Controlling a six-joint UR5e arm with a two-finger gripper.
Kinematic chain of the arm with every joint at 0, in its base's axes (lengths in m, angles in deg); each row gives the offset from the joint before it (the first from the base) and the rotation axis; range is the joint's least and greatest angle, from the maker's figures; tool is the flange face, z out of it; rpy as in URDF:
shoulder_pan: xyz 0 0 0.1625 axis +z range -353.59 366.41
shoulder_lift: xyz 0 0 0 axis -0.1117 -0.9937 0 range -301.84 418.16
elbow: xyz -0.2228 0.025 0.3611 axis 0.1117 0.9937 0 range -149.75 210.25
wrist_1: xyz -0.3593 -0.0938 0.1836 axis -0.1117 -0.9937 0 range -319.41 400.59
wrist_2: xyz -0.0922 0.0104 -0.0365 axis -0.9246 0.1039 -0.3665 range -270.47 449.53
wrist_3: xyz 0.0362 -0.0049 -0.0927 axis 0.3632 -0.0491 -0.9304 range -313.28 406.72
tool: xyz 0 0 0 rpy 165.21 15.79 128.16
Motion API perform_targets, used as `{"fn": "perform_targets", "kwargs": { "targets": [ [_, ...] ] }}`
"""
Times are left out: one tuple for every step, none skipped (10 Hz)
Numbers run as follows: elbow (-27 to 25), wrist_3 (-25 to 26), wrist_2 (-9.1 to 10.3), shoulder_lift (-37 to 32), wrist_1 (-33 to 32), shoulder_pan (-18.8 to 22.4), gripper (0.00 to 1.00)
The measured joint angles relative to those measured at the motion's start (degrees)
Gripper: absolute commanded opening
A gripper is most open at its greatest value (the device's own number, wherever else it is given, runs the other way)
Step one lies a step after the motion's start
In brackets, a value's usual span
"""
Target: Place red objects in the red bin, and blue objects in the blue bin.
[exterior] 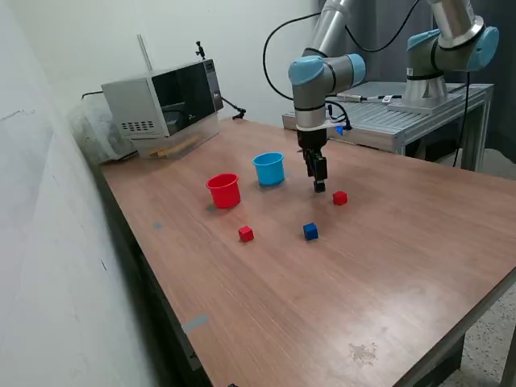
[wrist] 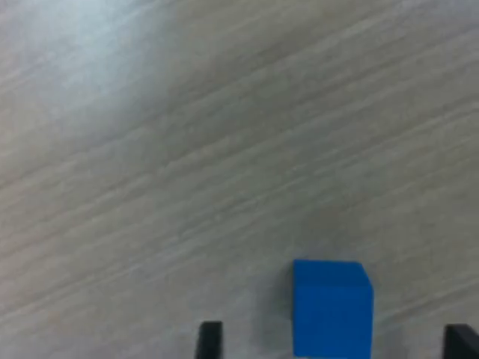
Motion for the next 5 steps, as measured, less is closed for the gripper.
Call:
{"fn": "perform_targets", "kwargs": {
  "targets": [
    [-0.01, -0.02, -0.01, 0.01, -0.42, -0.01, 0.00],
    [-0.03, -0.12, -0.02, 0.01, -0.61, -0.09, 0.00],
    [-0.06, -0.34, -0.04, 0.00, -0.65, -0.25, 0.00],
    [-0.10, -0.54, -0.06, -0.06, -0.63, -0.45, 0.00],
    [-0.19, -0.79, -0.09, -0.14, -0.59, -0.62, 0.00]
  ]
}}
